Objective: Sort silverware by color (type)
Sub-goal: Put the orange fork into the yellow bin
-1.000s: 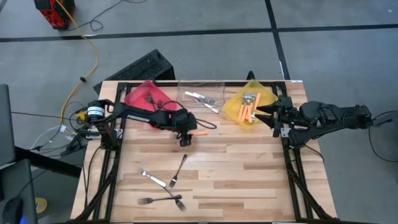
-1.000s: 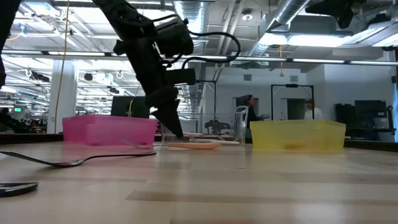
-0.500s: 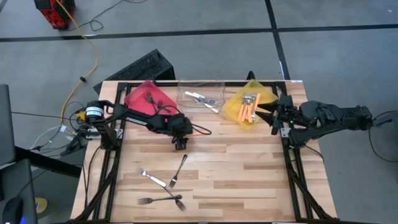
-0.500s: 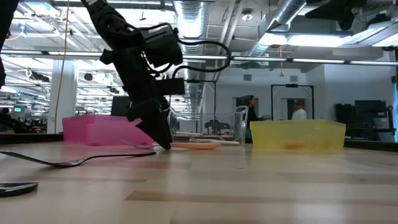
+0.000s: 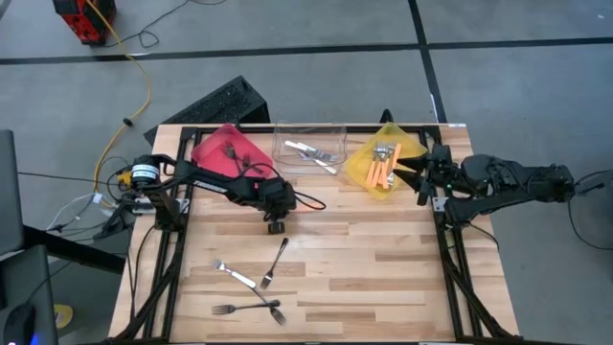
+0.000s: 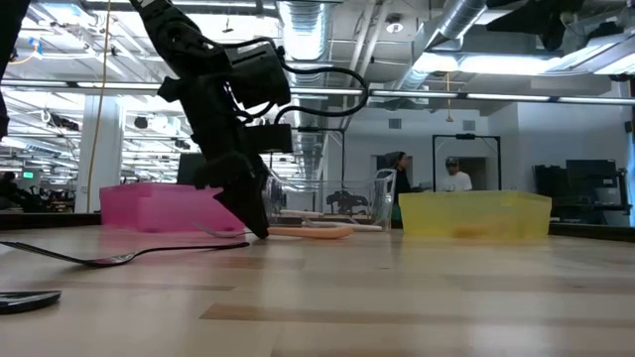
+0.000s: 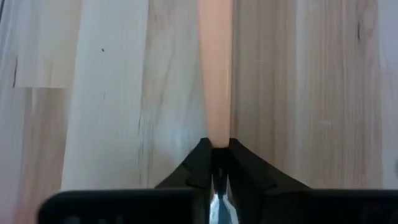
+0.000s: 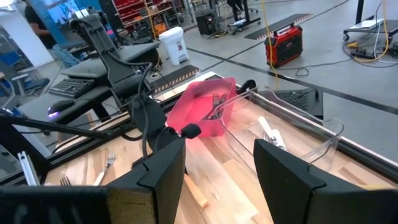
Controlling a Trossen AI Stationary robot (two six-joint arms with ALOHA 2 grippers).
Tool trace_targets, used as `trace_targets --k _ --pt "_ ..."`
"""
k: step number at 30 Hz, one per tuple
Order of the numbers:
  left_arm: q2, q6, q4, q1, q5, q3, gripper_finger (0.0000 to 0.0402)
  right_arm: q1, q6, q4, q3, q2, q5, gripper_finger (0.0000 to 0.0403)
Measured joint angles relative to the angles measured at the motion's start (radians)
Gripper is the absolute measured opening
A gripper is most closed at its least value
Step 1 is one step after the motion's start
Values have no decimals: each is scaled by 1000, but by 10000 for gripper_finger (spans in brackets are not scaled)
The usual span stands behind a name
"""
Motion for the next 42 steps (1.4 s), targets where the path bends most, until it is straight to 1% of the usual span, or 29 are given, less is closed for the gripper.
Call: trace_targets --k 2,5,8,14,19,23,26,30,33,37,42 --pt "1 -29 -1 0 -4 0 12 0 0 9 0 0 0 217" --pt "1 -91 1 0 -13 -1 13 0 0 18 0 0 0 217" --pt "-17 -141 18 2 8 -6 9 0 -1 35 0 0 0 217" --pt "-95 -242 78 3 5 -13 4 0 -2 40 0 0 0 217" --pt "-198 -300 179 -3 -65 -9 3 0 -2 57 0 0 0 217" --pt "-274 -332 276 -15 -164 -7 3 0 20 67 0 17 0 217" --pt "-312 -332 339 -31 -243 -8 4 -1 21 66 0 44 0 217" --pt "-350 -331 501 -48 -261 -6 4 -12 24 114 0 95 39 223" --pt "-353 -329 595 -60 -294 -2 4 -30 24 171 0 145 52 237" --pt "-352 -266 635 -71 -367 42 5 -53 34 193 0 204 52 265" --pt "-352 -166 623 -91 -422 92 5 -76 67 244 0 289 72 292"
